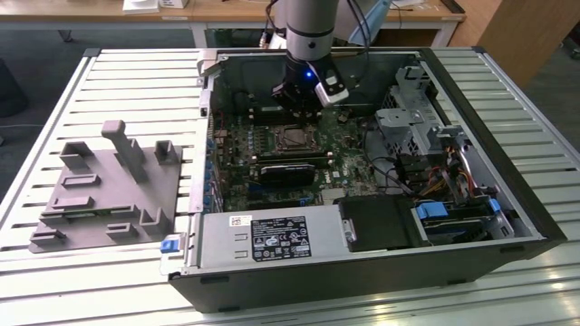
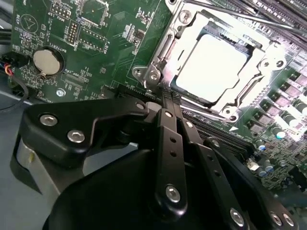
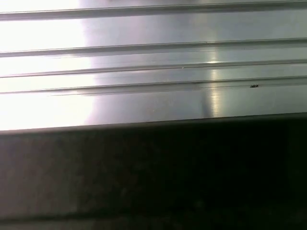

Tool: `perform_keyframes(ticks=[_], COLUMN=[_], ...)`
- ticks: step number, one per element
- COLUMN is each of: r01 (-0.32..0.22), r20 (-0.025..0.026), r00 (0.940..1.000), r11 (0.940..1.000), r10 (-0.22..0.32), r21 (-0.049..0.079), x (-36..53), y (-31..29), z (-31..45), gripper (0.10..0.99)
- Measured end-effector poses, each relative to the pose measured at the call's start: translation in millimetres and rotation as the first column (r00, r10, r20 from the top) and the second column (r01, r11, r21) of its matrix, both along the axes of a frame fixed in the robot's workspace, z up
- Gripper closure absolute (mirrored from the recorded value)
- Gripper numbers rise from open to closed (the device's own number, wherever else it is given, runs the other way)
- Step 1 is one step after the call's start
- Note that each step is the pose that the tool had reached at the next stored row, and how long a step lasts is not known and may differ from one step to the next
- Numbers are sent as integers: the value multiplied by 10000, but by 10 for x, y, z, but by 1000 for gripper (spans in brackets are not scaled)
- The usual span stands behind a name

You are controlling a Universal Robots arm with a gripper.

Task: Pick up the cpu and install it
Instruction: 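Install the first cpu locking lever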

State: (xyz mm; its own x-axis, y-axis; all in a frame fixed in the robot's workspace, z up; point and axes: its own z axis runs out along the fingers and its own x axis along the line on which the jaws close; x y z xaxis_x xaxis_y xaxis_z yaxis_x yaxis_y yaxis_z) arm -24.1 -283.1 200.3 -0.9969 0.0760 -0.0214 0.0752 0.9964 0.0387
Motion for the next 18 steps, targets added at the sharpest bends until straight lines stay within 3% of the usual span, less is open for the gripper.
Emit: perform_keyframes(ticks=[4, 12, 18], r01=[0, 0, 0], r20=[1, -1, -1], r00=[10000, 10000, 10000], r11=[10000, 9997, 9996], r10=[0, 0, 0], r21=[-42, -253, -285], x=[0, 0, 2], y=[1, 9, 26], z=[2, -3, -20], gripper=[980, 980, 980])
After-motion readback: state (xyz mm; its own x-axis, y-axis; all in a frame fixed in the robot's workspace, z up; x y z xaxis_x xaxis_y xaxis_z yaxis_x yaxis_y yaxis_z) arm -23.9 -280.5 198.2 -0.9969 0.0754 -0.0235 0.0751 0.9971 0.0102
